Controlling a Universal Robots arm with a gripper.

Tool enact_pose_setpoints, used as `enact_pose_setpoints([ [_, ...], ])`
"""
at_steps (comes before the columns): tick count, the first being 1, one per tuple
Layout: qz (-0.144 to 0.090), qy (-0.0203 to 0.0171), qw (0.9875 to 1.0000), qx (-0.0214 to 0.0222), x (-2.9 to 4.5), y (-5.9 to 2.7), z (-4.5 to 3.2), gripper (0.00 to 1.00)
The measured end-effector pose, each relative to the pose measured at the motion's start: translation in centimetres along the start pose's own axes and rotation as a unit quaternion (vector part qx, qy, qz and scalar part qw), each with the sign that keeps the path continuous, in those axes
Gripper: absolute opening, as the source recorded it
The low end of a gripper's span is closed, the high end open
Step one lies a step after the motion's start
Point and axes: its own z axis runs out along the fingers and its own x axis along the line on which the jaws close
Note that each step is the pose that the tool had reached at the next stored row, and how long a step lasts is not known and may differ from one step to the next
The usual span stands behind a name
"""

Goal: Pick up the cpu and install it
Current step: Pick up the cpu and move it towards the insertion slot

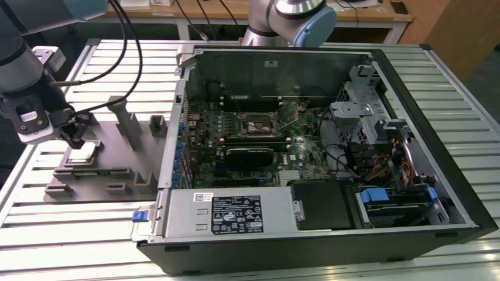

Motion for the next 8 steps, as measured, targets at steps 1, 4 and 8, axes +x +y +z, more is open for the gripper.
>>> enact_pose_setpoints([
  [1,0.000,0.0001,1.0000,0.0001,0.02,-0.01,0.12,0.11],
  [4,-0.001,0.0001,1.0000,0.0000,0.07,-0.03,0.54,0.11],
  [8,-0.001,0.0002,1.0000,0.0000,0.24,-0.03,0.95,0.11],
])
